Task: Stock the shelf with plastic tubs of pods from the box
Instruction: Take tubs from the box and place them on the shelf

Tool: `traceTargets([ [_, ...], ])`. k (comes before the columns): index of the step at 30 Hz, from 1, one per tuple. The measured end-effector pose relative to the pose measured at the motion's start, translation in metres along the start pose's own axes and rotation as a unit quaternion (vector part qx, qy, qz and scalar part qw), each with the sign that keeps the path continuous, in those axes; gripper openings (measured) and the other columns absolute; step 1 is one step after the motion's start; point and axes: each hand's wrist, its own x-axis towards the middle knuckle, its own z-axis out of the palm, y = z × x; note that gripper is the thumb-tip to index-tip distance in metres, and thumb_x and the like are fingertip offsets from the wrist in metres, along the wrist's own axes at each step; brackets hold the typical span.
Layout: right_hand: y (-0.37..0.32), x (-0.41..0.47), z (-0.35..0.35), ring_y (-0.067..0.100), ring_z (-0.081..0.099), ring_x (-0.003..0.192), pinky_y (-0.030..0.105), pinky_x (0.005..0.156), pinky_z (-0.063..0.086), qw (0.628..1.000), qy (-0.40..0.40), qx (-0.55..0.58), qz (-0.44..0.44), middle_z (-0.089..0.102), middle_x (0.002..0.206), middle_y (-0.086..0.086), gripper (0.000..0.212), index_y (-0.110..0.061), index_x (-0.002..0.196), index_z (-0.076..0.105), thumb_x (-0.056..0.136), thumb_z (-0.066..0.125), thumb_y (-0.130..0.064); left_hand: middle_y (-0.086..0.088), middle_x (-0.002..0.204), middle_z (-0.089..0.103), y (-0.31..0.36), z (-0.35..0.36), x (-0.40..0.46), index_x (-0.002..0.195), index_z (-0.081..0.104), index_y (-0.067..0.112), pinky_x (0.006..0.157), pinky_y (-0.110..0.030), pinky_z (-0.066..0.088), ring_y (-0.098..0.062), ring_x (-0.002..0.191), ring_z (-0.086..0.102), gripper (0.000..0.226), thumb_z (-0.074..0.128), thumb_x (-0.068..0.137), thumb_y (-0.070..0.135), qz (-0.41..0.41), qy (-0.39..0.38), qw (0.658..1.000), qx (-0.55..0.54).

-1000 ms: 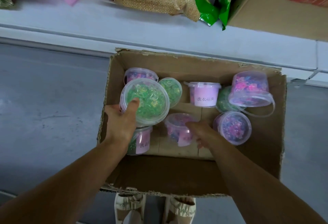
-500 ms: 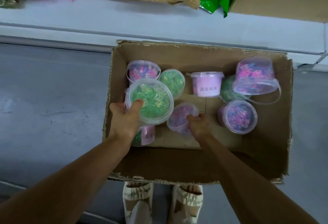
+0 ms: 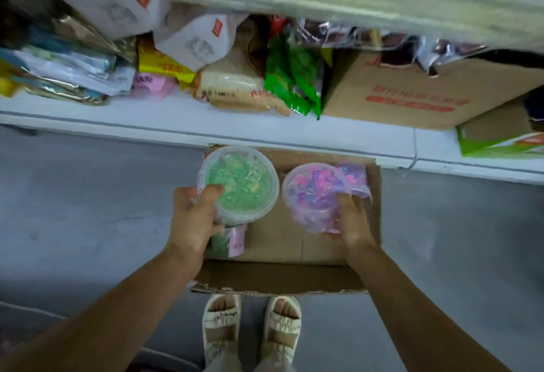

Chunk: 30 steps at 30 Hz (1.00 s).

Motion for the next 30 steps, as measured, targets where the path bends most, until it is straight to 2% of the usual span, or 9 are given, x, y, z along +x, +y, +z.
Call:
traceTargets([
  [2, -0.038, -0.035, -0.011, 0.031, 0.056, 0.106, 0.036, 0.064, 0.058, 1.000, -0.007, 0.019, -0.011, 0.053, 0.124, 0.013, 0.045, -0.018, 0.126, 0.046, 0.087, 0.053, -0.041, -0.016, 0.118, 0.053, 0.038, -0.008, -0.029, 0.100, 0.041, 0.019, 0.066, -0.032, 0.054, -0.026, 0.106, 0.059, 0.030, 0.063, 0.085, 0.031, 0.011, -0.010, 1.000, -0.021],
  [5, -0.095, -0.092, -0.026, 0.032, 0.058, 0.105, 0.025, 0.046, 0.052, 0.996, -0.032, 0.071, -0.046, 0.056, 0.121, 0.011, 0.057, -0.017, 0.125, 0.048, 0.076, 0.058, -0.044, -0.015, 0.118, 0.053, 0.095, -0.024, -0.072, 0.103, 0.041, 0.017, 0.064, -0.030, 0.050, -0.028, 0.107, 0.059, 0.038, 0.065, 0.080, 0.034, 0.036, -0.038, 0.998, -0.047],
  [9, -0.168, -0.171, -0.044, 0.022, 0.056, 0.081, 0.029, 0.051, 0.050, 0.989, -0.044, 0.112, -0.087, 0.052, 0.094, 0.004, 0.034, -0.022, 0.096, 0.048, 0.071, 0.056, -0.042, -0.012, 0.112, 0.058, 0.168, -0.051, -0.132, 0.104, 0.045, 0.018, 0.070, -0.034, 0.052, -0.030, 0.105, 0.060, 0.042, 0.067, 0.075, 0.038, 0.053, -0.069, 0.994, -0.071],
  [13, -0.232, -0.256, -0.066, 0.026, 0.056, 0.079, 0.033, 0.058, 0.051, 0.978, -0.051, 0.143, -0.142, 0.052, 0.092, 0.009, 0.031, -0.016, 0.107, 0.049, 0.083, 0.055, -0.035, -0.014, 0.094, 0.056, 0.240, -0.082, -0.200, 0.097, 0.047, 0.016, 0.068, -0.036, 0.051, -0.028, 0.085, 0.060, 0.054, 0.066, 0.056, 0.044, 0.085, -0.097, 0.989, -0.068],
  [15, -0.262, -0.298, -0.079, 0.024, 0.057, 0.076, 0.036, 0.062, 0.052, 0.972, -0.046, 0.152, -0.175, 0.054, 0.093, 0.009, 0.020, -0.014, 0.106, 0.050, 0.093, 0.048, -0.028, -0.014, 0.092, 0.054, 0.269, -0.096, -0.230, 0.106, 0.047, 0.012, 0.066, -0.034, 0.048, -0.025, 0.076, 0.057, 0.054, 0.068, 0.065, 0.041, 0.105, -0.112, 0.985, -0.085],
  [18, -0.303, -0.356, -0.096, 0.028, 0.060, 0.086, 0.041, 0.065, 0.055, 0.959, -0.057, 0.155, -0.230, 0.056, 0.105, 0.012, 0.010, -0.021, 0.097, 0.052, 0.094, 0.046, -0.027, -0.011, 0.091, 0.054, 0.310, -0.112, -0.267, 0.108, 0.047, 0.014, 0.072, -0.037, 0.047, -0.025, 0.076, 0.057, 0.027, 0.055, 0.089, 0.032, 0.126, -0.127, 0.978, -0.108],
  [22, -0.349, -0.421, -0.116, 0.034, 0.058, 0.084, 0.047, 0.071, 0.057, 0.947, -0.054, 0.165, -0.271, 0.052, 0.100, 0.018, 0.021, -0.016, 0.103, 0.055, 0.094, 0.046, -0.033, -0.017, 0.107, 0.059, 0.364, -0.127, -0.320, 0.116, 0.046, 0.015, 0.079, -0.042, 0.050, -0.031, 0.091, 0.061, 0.030, 0.051, 0.093, 0.033, 0.153, -0.169, 0.966, -0.119],
  [26, -0.390, -0.468, -0.139, 0.037, 0.061, 0.100, 0.043, 0.067, 0.059, 0.932, -0.069, 0.183, -0.305, 0.054, 0.111, 0.027, 0.027, -0.016, 0.113, 0.052, 0.094, 0.045, -0.034, -0.018, 0.091, 0.058, 0.405, -0.134, -0.369, 0.100, 0.054, 0.016, 0.072, -0.039, 0.050, -0.029, 0.075, 0.058, 0.018, 0.051, 0.091, 0.032, 0.197, -0.203, 0.952, -0.117],
  [30, -0.424, -0.502, -0.163, 0.031, 0.062, 0.088, 0.042, 0.067, 0.056, 0.916, -0.073, 0.190, -0.346, 0.056, 0.101, 0.015, 0.034, -0.016, 0.120, 0.048, 0.095, 0.044, -0.038, -0.020, 0.093, 0.059, 0.441, -0.129, -0.407, 0.102, 0.055, 0.014, 0.073, -0.041, 0.050, -0.033, 0.082, 0.060, 0.023, 0.053, 0.089, 0.033, 0.208, -0.233, 0.943, -0.115],
])
